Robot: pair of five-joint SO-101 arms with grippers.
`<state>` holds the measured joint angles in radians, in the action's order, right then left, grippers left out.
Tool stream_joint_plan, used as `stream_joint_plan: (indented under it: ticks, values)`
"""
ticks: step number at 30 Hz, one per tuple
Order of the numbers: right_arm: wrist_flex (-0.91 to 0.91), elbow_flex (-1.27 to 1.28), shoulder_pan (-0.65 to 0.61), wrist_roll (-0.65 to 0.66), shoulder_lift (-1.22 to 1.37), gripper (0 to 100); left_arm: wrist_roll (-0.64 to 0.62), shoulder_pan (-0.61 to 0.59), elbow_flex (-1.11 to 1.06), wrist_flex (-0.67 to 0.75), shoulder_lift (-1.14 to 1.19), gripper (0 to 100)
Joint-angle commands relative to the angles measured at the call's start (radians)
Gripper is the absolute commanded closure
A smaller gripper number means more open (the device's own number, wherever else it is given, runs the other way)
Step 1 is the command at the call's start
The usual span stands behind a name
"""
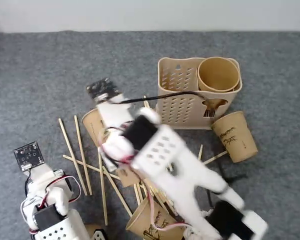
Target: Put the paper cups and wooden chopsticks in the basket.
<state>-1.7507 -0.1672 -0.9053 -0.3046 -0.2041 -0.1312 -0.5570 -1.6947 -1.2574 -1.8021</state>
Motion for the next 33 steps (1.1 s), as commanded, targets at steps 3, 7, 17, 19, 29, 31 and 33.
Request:
stream_joint_plan:
  ticks: [3, 7, 17, 19, 29, 31, 33]
  values:
    - [-0.018, -0.058, 0.176, 0.115, -0.228, 84.2, 0.005, -0.006, 0.012, 0.002, -0.014, 98]
    - [0.061, -0.058, 0.367, 0.196, -0.309, 84.1, 0.005, -0.006, 0.012, 0.002, -0.014, 98]
    - [0.423, -0.029, 0.707, 0.272, -0.34, 84.1, 0.005, -0.006, 0.012, 0.002, -0.014, 98]
    - [0.49, 0.005, 0.731, 0.273, -0.34, 84.1, 0.005, -0.006, 0.012, 0.002, -0.014, 98]
    - [0.974, 0.391, 0.837, 0.325, -0.352, 84.2, 0.003, -0.006, 0.012, 0.002, -0.014, 98]
    - [1.043, 0.453, 0.855, 0.327, -0.352, 84.2, 0.003, -0.006, 0.012, 0.002, -0.014, 98]
    - [1.095, 0.496, 0.871, 0.327, -0.354, 84.2, 0.003, -0.006, 0.012, 0.002, -0.014, 98]
